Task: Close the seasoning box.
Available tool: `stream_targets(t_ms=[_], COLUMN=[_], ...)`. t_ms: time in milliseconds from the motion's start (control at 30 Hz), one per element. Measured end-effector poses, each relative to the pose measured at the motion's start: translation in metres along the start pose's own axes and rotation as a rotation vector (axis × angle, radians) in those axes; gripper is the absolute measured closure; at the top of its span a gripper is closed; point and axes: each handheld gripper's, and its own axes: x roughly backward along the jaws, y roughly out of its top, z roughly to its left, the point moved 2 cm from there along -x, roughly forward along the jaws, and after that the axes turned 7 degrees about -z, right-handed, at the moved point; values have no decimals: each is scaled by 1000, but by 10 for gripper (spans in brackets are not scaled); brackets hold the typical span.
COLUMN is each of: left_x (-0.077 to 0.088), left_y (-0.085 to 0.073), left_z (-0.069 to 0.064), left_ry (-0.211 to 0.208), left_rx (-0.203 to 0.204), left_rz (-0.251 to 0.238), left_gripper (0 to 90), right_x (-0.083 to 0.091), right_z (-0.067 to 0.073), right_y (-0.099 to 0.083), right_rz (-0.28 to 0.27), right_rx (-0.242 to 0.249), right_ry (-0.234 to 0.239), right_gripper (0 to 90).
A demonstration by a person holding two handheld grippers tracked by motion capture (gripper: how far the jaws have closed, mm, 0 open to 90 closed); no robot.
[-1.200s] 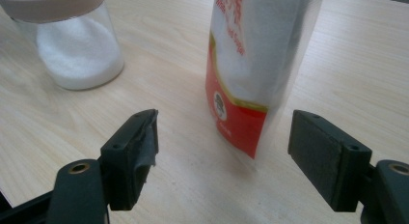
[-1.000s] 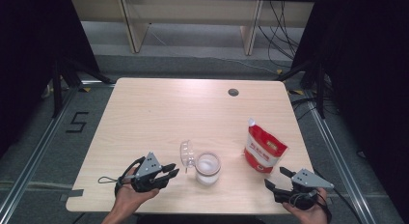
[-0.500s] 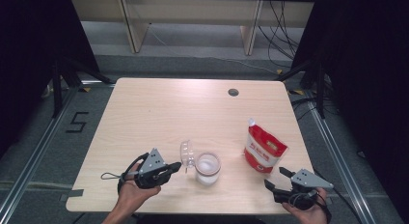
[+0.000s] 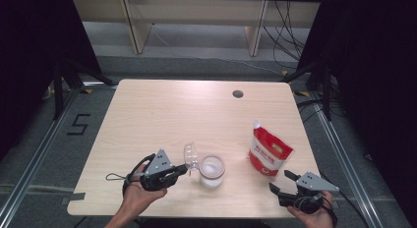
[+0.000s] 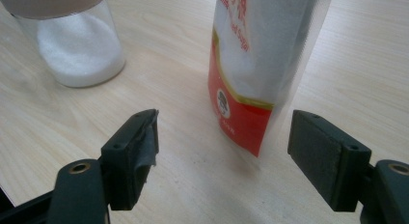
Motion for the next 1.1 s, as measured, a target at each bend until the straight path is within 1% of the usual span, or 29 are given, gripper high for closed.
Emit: stream_targets(t_ms=[33, 67, 100, 133, 267, 367, 433, 533, 633, 667, 700, 733, 767, 800, 867, 933, 1000, 1033, 1100], left_x=[0, 0, 0, 0, -1, -1, -1, -2, -2, -2, -3, -3, -3, -4, -4, -4, -7, -7, -8], left_y=[0, 0, 0, 0, 1, 1, 2, 3, 3, 3, 3, 3, 3, 3, 4, 4, 4, 4, 4], left_z=[0, 0, 1, 1, 2, 1, 2, 0, 0, -1, -1, -2, -2, -3, -2, -3, -4, -5, -6], left_ry=[-2, -3, -1, 2, -1, -2, -5, 1, -6, -2, -11, -5, -8, -9, -14, -8, -21, -18, -21], left_rx=[-4, -2, -5, 0, -8, -1, -17, -20, -28, -18, -20, -16, -20, -14, -22, -25, -24, -36, -29], left_rz=[0, 1, 3, 4, -1, -2, -3, -6, -1, 0, -3, -2, -2, -8, -3, 6, 1, 9, 5], left_gripper=[895, 895, 895, 895, 895, 894, 894, 895, 894, 894, 894, 894, 894, 894, 894, 893, 893, 891, 890], right_x=[0, 1, 1, 0, 0, 1, 0, 0, 0, 0, 0, 0, 0, 0, 0, 0, 0, 0, 0], right_z=[0, 3, 3, 1, 1, 1, 1, 0, 1, 1, 1, 1, 1, 1, 0, 1, 1, 1, 1], right_y=[0, 0, 0, 0, 0, 0, 0, 0, 0, 0, 0, 0, 0, 0, 0, 0, 0, 0, 0], right_rz=[0, 10, 10, 10, 9, 16, 10, 6, 5, 5, 5, 5, 5, 5, 6, 8, 5, 7, 7], right_rx=[1, -26, -26, -5, -5, 1, -6, 12, 13, 13, 12, 8, 13, 11, 12, 1, 11, 9, 8], right_ry=[0, 3, 3, 1, 2, 5, 2, 4, 6, 6, 6, 11, 6, 8, 11, 7, 13, 10, 10], right_gripper=[272, 274, 274, 274, 274, 274, 274, 274, 274, 274, 274, 274, 274, 274, 274, 274, 275, 274, 274])
